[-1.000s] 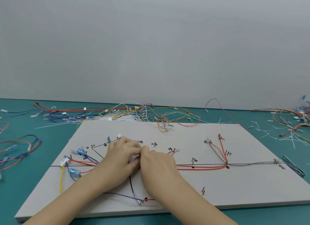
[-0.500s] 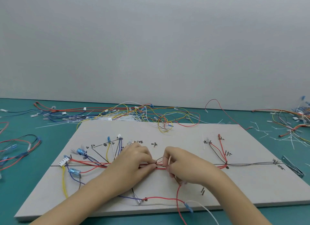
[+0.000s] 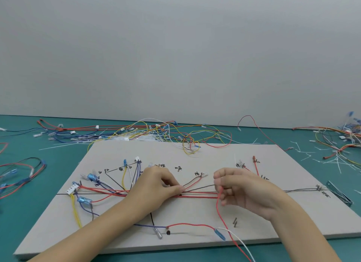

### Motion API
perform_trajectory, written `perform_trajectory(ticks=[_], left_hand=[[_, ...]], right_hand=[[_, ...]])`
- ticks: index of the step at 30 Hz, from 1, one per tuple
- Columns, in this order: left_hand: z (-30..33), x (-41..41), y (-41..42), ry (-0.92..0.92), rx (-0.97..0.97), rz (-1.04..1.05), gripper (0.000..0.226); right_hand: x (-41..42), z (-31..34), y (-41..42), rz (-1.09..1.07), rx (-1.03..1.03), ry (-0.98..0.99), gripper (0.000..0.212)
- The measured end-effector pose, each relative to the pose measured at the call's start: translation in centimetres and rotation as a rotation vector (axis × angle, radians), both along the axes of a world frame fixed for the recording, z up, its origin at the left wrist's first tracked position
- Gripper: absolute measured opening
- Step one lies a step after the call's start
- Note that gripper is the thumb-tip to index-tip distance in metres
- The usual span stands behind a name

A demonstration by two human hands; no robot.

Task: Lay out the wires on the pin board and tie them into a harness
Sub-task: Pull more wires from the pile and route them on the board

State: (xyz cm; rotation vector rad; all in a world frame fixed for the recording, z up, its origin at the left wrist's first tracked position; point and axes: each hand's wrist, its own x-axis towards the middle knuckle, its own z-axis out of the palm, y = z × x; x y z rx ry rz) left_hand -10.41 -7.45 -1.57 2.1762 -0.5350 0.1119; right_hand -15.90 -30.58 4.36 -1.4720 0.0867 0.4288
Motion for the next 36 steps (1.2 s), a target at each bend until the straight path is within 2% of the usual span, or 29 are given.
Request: perform_trajectory(ticks=[3,7,10,16,21,24,29,36], left_hand=[[-0.1,0.0,0.0,-0.034,0.06,-0.012,0.011],[-0.1,-0.3,-0.1,-0.086,0.126,-0.035,0.011],[0.1,-0.4,-0.2,-0.109,0.151,-0.051,0.009],[0.2,-0.9,-0.4,-0.163,0.187,-0.043,0.012],[0.0,-0.9,-0.3,-0.112,0.168,-0.018,0.035],[0.0,-1.0,-0.3,-0.154,0.173,-0.04,0.044],[0.1,-1.1,-0.7,-0.281,0.245,-0.141,0.015],[0.3,-1.1,-0.3,-0.364,0.207,-0.12,0.013]], right_hand=[[0.6,-0.4,0.0,-0.107,0.255,0.065,0.017],[1.6,-0.9,0.1,-0.139,0.308,0.034,0.028],[2.3,-1.1,0.5,-0.181,0.211,-0.083,0.02],[4.8,-1.6,3.2,-0.263,-0.264,-0.39,0.013],[6.8,-2.3,4.8,-0.201,-0.564,-0.57,0.014],[7.6,-2.5,5.3,-0.181,-0.608,-0.615,0.013],[8.3,-3.7,6.0,-0.228,-0.601,-0.61,0.011],[8.7,-4.7,5.9,-0.286,-0.692,-0.626,0.015]])
